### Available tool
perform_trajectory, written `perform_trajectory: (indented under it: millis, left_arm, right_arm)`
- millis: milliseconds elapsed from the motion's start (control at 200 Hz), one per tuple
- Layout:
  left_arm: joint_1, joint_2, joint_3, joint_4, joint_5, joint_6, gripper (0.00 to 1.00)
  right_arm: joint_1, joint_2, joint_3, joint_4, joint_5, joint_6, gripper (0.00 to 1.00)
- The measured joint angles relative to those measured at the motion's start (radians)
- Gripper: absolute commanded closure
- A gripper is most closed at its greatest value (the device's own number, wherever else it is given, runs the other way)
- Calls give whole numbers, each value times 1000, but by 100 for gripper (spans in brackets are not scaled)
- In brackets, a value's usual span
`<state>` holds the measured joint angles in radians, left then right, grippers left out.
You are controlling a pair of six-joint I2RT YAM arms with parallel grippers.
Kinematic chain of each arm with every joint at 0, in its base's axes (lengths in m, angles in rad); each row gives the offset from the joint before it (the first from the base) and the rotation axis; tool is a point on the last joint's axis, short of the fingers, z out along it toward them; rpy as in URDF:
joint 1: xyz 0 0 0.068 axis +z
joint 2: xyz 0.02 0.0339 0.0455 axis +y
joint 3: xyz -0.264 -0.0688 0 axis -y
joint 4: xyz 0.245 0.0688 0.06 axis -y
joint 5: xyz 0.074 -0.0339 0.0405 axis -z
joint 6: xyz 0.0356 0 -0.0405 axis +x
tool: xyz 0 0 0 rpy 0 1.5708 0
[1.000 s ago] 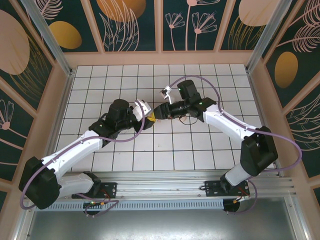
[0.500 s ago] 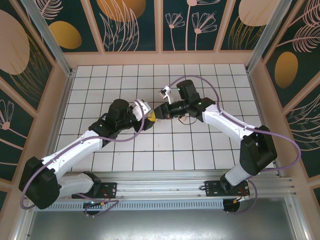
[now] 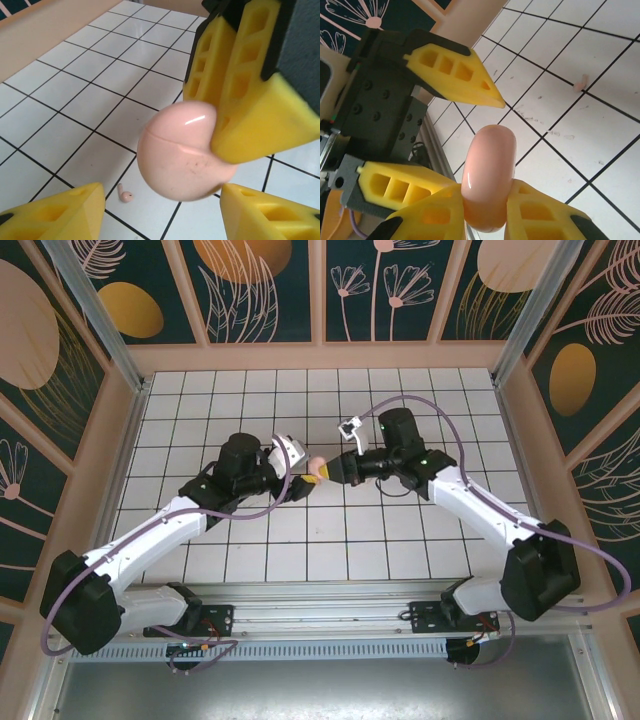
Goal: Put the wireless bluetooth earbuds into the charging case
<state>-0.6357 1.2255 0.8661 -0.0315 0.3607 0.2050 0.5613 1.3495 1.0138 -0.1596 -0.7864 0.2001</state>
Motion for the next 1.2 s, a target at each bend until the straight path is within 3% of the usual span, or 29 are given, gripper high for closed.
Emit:
perform_trajectory:
  millis: [551,956,1201]
  left_arm:
    - [0,-4,12,-17,139,58,40]
    - [0,-10,53,-115,187,225,44]
    - [0,-11,59,-145,277,365,42]
  right_arm:
    - [-4,-103,-38,-20,14,-313,86]
    - [-4,-150,-14,-175,26,-829,88]
    - [-4,-137,3,-270,7,-1015,88]
